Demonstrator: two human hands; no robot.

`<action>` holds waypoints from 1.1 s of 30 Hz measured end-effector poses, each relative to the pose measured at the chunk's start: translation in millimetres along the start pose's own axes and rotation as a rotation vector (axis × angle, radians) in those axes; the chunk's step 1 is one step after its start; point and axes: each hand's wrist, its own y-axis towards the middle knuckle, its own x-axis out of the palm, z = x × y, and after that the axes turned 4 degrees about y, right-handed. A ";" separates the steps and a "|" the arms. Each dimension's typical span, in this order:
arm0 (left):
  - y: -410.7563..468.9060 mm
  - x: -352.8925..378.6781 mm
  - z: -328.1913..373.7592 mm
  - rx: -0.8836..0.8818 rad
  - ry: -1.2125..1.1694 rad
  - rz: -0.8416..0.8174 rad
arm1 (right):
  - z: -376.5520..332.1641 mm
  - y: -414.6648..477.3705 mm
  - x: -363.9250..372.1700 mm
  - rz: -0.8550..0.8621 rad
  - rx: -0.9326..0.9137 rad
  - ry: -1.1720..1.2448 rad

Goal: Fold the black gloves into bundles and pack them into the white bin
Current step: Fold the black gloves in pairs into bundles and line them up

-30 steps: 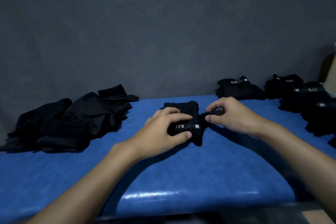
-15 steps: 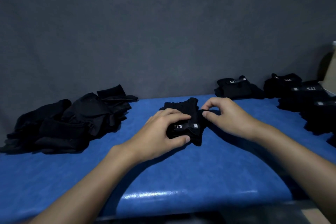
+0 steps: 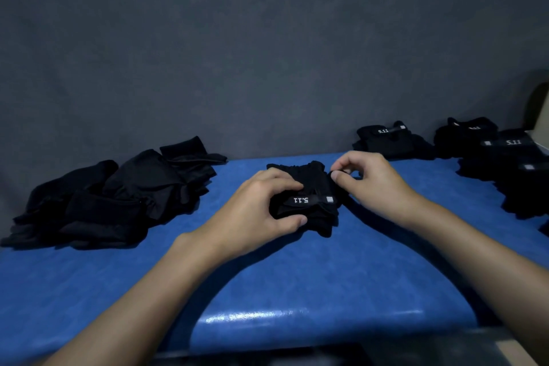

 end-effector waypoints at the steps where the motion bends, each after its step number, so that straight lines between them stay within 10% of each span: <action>1: -0.3 -1.5 0.3 0.003 -0.008 0.007 | -1.4 -0.1 -0.8 -0.013 0.008 0.014; 33: 5.8 7.2 -16.0 -0.283 0.092 -0.072 | 8.0 -3.5 6.3 -0.153 0.019 -0.075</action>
